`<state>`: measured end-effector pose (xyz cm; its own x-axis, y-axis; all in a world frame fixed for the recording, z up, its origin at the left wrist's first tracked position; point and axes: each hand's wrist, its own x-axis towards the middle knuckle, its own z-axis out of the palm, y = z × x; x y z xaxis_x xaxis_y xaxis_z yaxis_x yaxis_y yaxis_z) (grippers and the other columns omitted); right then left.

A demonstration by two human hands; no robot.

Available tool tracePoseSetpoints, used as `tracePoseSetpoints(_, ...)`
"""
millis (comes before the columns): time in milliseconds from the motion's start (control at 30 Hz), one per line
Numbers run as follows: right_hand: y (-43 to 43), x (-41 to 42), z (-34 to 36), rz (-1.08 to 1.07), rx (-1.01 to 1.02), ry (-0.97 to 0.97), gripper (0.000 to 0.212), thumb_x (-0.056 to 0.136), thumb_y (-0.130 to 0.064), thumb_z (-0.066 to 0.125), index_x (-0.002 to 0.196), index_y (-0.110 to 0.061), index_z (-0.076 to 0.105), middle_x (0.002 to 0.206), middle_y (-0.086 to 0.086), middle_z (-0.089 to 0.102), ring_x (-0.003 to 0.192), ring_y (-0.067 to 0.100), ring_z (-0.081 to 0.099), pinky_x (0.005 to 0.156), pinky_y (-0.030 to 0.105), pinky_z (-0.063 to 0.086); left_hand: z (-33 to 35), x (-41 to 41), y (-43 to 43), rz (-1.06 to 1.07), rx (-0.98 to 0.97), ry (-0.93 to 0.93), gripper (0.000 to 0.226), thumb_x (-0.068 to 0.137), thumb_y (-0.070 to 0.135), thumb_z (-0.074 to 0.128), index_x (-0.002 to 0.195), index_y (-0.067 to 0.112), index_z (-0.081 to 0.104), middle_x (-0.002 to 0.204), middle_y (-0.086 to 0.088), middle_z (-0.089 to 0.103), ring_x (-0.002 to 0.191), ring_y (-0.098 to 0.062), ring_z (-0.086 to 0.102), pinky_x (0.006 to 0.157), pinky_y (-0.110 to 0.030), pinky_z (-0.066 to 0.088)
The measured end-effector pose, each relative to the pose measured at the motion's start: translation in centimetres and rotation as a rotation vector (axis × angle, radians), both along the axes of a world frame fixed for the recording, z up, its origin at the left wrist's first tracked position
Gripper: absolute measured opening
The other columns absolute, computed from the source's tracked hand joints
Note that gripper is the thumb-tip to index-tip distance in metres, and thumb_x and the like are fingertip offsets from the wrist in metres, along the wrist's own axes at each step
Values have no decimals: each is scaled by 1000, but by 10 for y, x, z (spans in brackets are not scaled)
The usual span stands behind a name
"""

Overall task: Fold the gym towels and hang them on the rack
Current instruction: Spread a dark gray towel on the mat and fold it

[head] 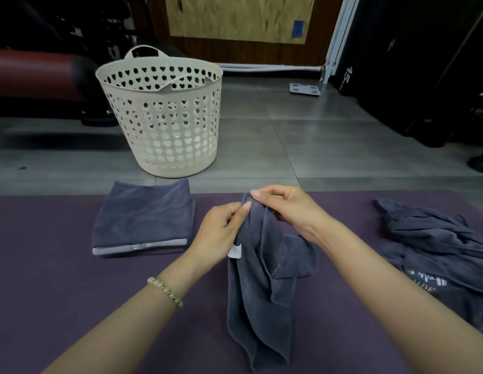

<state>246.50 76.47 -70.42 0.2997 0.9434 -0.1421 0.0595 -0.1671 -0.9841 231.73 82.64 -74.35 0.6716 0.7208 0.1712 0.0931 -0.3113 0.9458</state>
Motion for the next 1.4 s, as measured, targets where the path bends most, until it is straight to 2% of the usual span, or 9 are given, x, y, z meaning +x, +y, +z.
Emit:
tracePoseSetpoints(167,1,-9,-13,-116,57,-87,23,81,-19,75,76,-13,54,60,-2,53,51,6,47,50,16,41,-4,2,0,75,-65,-48,50,99,39,42,89,-8,56,79,-30,55,69,-19,48,67,-36,41)
tracePoseSetpoints(367,-3,-25,-28,-152,158,-126,27,82,-22,74,75,-4,55,58,7,56,47,13,51,47,20,41,1,8,8,290,-326,-225,34,95,38,53,87,6,55,77,-8,49,71,-18,44,65,-31,39)
tracePoseSetpoints(467,-5,-31,-44,-148,156,-209,19,76,-24,80,80,-10,66,75,2,70,66,11,65,63,19,53,1,11,10,333,-338,-244,34,95,36,53,85,4,56,75,-11,51,68,-16,47,60,-23,42)
tracePoseSetpoints(633,-1,-30,-55,-32,177,-141,10,80,-20,76,88,-18,71,88,-5,72,85,5,67,83,17,51,0,16,7,240,-461,-300,32,98,29,50,103,0,64,102,-3,71,95,-16,65,91,-39,50)
tracePoseSetpoints(867,-3,-11,-65,232,-60,64,12,85,-15,69,96,-12,64,100,14,65,92,19,62,92,31,51,-1,15,11,253,-664,-472,24,101,29,42,91,9,49,73,-5,61,63,-14,67,59,-32,56)
tracePoseSetpoints(1033,-12,4,-68,275,-134,-148,14,89,-33,65,79,-22,66,80,1,59,79,13,53,84,25,43,-8,9,22,348,-786,-564,22,101,28,43,83,16,40,54,5,49,44,-9,48,53,-27,51)
tracePoseSetpoints(1233,-13,9,-62,351,-163,-15,43,89,-42,55,106,-5,67,108,8,71,102,16,64,99,31,45,-20,0,26,159,-96,42,39,97,47,43,83,12,51,63,1,61,43,-5,45,50,-24,39)
tracePoseSetpoints(1300,-10,11,-54,385,-172,-23,37,82,-41,62,94,-6,66,92,8,69,87,17,62,85,28,47,-21,2,21,15,67,278,63,92,62,35,75,8,62,66,0,68,57,-7,59,69,-30,49)
tracePoseSetpoints(1400,-13,20,-45,566,-325,-236,15,79,-31,75,80,-18,67,72,-10,67,69,2,60,69,16,44,-18,1,22,-111,105,430,72,90,64,32,46,8,40,41,6,51,48,0,54,73,-29,46)
